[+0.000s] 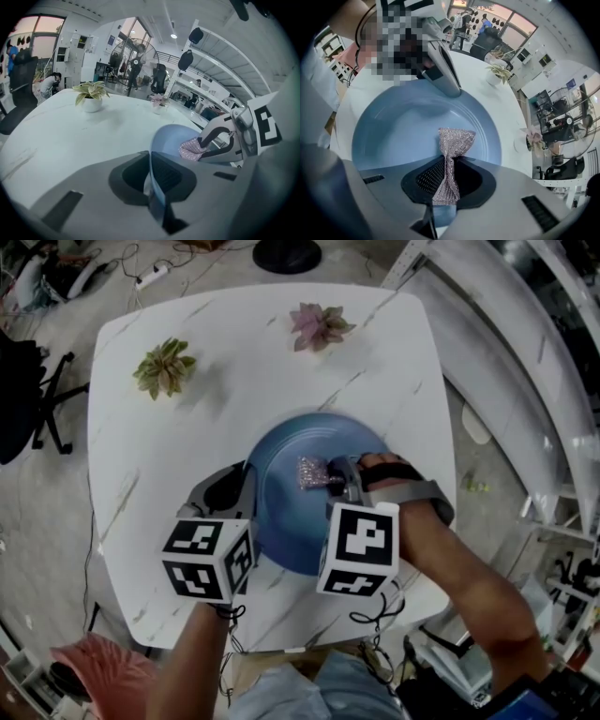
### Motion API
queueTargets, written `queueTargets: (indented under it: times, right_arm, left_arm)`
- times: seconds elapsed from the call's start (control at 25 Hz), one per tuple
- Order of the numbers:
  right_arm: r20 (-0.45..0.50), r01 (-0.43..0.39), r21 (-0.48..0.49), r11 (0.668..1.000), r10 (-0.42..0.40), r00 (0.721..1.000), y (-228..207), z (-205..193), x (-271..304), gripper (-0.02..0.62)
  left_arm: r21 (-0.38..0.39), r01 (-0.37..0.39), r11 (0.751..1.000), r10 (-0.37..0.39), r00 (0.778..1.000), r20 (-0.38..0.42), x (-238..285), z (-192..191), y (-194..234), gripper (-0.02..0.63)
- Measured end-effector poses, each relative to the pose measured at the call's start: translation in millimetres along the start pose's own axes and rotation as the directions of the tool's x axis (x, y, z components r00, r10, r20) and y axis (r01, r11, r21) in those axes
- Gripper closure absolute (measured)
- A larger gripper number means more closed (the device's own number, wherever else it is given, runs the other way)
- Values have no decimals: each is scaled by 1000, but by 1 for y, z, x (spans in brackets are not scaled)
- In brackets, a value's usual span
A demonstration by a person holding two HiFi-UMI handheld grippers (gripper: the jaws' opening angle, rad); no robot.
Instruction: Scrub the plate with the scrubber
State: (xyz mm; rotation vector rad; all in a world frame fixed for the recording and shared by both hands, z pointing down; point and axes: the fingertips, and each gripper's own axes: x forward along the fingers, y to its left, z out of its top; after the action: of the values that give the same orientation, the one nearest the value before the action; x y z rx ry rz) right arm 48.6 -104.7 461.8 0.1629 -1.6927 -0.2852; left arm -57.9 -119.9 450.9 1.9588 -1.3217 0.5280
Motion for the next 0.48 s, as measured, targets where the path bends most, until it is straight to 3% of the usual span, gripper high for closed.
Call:
queueTargets:
  times: [0.24, 0.48]
  right_arm:
    - [70, -40, -80, 996, 46, 996, 46, 35, -10, 518]
    - [100, -247, -40, 968, 250, 963, 112, 36, -42, 517]
  left_arm:
    - [3, -1, 1000, 1, 1000, 0, 1, 0, 1, 588]
    - [92, -17, 996, 20, 999, -32, -4, -4, 1, 574]
